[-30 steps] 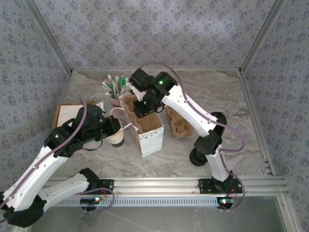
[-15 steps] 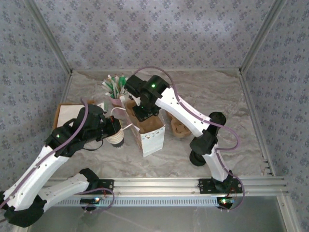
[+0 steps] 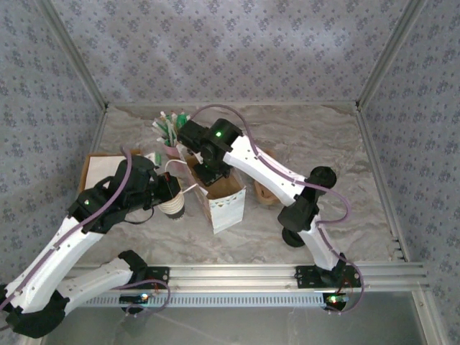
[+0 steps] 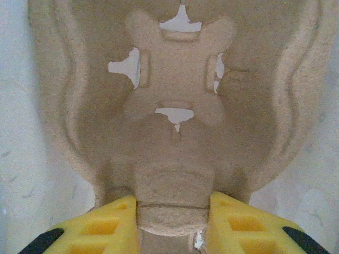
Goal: Pack the takeout coffee
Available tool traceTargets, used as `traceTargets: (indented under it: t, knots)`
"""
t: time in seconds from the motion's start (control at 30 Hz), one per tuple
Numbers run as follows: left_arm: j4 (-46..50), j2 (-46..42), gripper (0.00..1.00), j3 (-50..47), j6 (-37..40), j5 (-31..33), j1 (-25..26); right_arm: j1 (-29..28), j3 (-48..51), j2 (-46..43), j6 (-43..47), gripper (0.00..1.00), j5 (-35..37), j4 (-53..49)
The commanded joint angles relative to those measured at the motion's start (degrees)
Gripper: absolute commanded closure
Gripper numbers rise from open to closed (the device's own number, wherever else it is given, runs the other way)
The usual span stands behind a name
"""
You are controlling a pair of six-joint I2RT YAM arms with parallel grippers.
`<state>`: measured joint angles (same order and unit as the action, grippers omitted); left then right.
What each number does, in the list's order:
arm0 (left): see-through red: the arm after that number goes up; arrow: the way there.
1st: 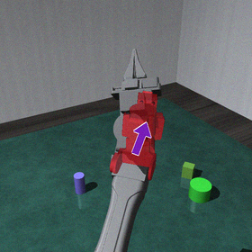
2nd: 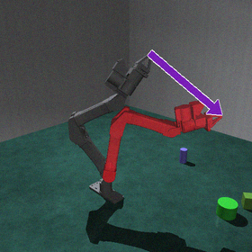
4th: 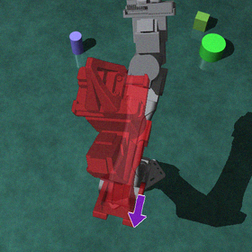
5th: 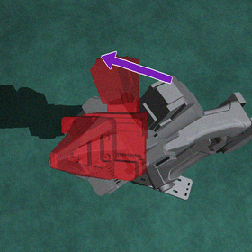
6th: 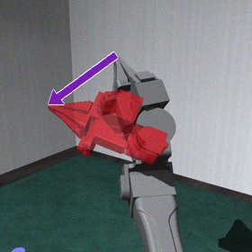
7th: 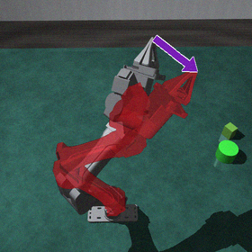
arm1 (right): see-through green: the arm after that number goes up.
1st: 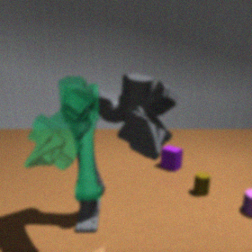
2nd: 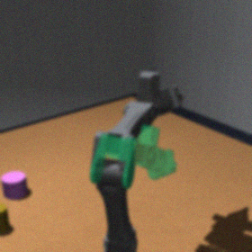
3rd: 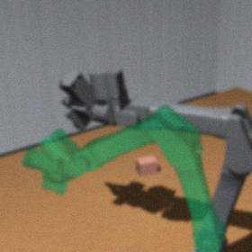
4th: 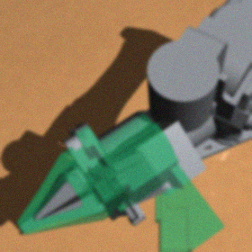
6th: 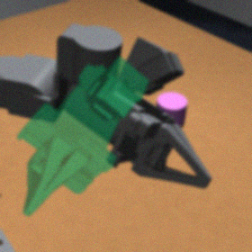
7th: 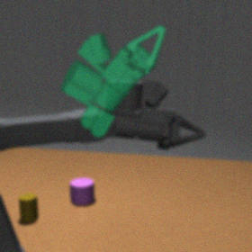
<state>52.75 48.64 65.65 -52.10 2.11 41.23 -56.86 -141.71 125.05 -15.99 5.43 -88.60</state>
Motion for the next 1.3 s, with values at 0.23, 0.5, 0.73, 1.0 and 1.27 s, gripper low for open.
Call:
traceTargets:
  t: [0.23,0.5,0.73,1.0,1.27]
  knots:
    - [-0.53,-0.55,0.97,-0.6,0.32,-0.96,-0.48,-0.98,0.14,1.23,0.87,0.67,2.77,-2.79]
    - [-0.47,-0.97,0.97,-0.89,0.23,-0.96,-0.5,-1.06,2.48,1.33,0.48,0.67,0.06,-1.05]
    - [-0.61,-1.03,0.97,-1.13,0.28,-1.05,-0.51,-0.82,3.58,1.76,0.08,0.67,-1.1,-0.36]
    - [-0.72,-1.11,0.97,-1.27,0.24,-1.14,-0.46,-0.5,6.0,1.62,-0.36,0.67,-1.82,1.23]
    - [-0.99,-1.06,0.97,-1.37,0.24,-1.31,-0.53,0.0,7.68,1.58,-0.79,0.67,-1.66,2.24]
